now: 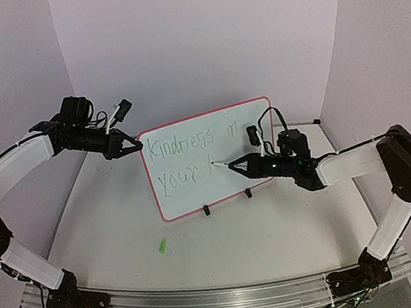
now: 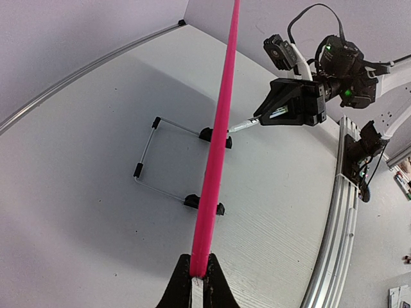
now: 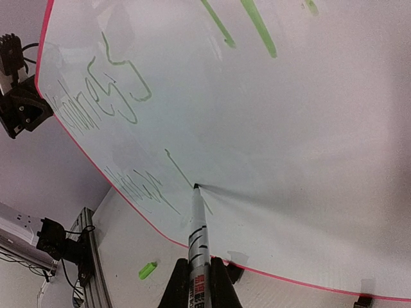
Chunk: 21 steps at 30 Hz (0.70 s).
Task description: Write a sentence on the whiteboard
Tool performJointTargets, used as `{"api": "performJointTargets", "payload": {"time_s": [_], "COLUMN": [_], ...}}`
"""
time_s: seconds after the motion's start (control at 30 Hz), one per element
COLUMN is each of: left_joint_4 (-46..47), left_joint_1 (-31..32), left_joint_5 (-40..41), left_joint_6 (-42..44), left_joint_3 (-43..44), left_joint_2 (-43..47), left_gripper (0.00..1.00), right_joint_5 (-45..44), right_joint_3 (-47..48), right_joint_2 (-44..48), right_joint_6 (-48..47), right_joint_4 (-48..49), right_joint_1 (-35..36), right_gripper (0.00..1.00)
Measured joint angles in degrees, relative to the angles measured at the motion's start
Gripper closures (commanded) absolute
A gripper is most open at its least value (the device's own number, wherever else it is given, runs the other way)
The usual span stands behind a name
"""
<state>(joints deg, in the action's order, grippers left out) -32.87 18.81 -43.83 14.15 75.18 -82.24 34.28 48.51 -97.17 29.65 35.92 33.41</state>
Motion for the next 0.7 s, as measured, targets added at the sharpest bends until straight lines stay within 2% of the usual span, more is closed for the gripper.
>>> {"api": "performJointTargets", "payload": {"time_s": [0.7], "left_joint_4": [-0.02], "left_joint_1": [0.02], "left_joint_5": [0.00], "left_joint_6": [0.02], "left_joint_3": [0.00], "left_joint_2": [0.00], "left_gripper": [1.00], "right_joint_5": [-1.82], "right_joint_3": [-3.45], "right_joint_2": [-0.11], "right_joint_6": [0.44], "right_joint_4": [0.48], "right_joint_1": [0.00], "right_gripper": [1.00]}}
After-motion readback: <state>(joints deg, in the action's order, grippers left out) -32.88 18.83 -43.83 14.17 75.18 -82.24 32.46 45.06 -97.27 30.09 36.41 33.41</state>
